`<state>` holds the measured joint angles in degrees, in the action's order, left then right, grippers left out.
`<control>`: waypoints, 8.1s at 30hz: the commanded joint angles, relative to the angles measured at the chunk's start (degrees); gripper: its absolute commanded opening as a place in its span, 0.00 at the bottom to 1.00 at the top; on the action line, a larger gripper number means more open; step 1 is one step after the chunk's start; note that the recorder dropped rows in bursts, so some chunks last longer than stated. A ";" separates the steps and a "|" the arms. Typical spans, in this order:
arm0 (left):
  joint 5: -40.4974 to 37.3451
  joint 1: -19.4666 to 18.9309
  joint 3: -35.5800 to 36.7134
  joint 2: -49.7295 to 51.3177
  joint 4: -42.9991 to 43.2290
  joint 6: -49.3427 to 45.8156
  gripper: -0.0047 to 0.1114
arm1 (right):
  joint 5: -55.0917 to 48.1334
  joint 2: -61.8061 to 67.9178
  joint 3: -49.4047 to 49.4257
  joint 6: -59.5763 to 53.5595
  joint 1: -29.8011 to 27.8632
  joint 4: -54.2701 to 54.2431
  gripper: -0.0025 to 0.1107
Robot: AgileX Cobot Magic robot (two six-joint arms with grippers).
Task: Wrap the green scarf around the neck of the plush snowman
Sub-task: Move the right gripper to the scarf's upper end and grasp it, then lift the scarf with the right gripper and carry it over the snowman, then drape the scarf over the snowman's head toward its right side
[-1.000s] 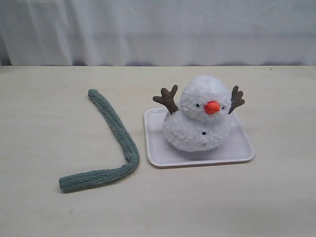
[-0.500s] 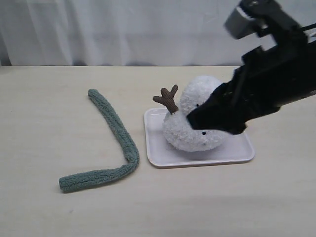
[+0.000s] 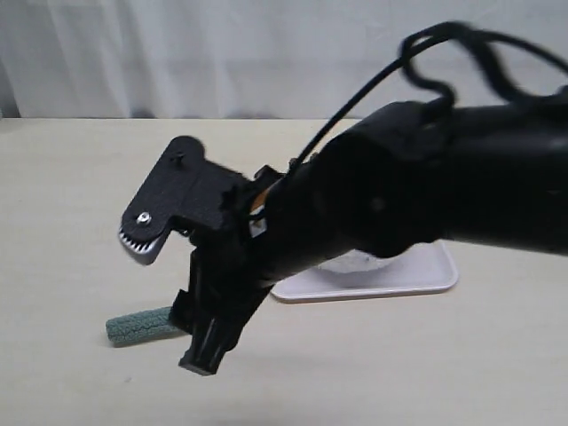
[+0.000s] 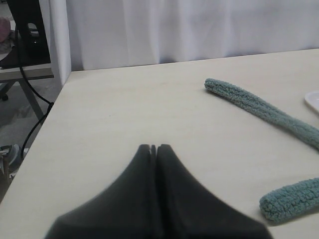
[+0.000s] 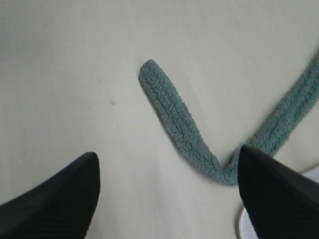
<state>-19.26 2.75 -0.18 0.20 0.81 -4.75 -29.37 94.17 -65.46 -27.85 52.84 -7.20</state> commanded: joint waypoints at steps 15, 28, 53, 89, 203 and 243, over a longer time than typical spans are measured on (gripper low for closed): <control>0.74 -0.16 0.18 -0.20 -0.08 0.28 0.04 | 9.11 25.85 -12.37 -4.95 0.66 6.84 0.65; 0.74 -0.16 0.18 -0.20 -0.08 0.28 0.04 | 15.41 30.40 -12.49 -7.91 0.66 6.84 0.65; 0.74 -0.16 0.18 -0.20 -0.08 0.28 0.04 | 9.79 26.91 -12.49 -13.50 3.95 8.03 0.06; 0.74 -0.16 0.18 -0.20 -0.08 0.28 0.04 | -13.64 -22.97 -10.25 28.46 4.24 57.80 0.06; 0.74 -0.16 0.18 -0.20 -0.08 0.28 0.04 | 0.37 -1.98 3.62 40.54 -34.75 38.40 0.06; 0.74 -0.16 0.18 -0.20 -0.08 0.28 0.04 | -10.87 -5.70 -3.24 31.39 -35.43 24.12 0.50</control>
<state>-19.26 2.75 -0.18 0.20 0.81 -4.75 -40.44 88.07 -67.28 -6.18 18.18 13.38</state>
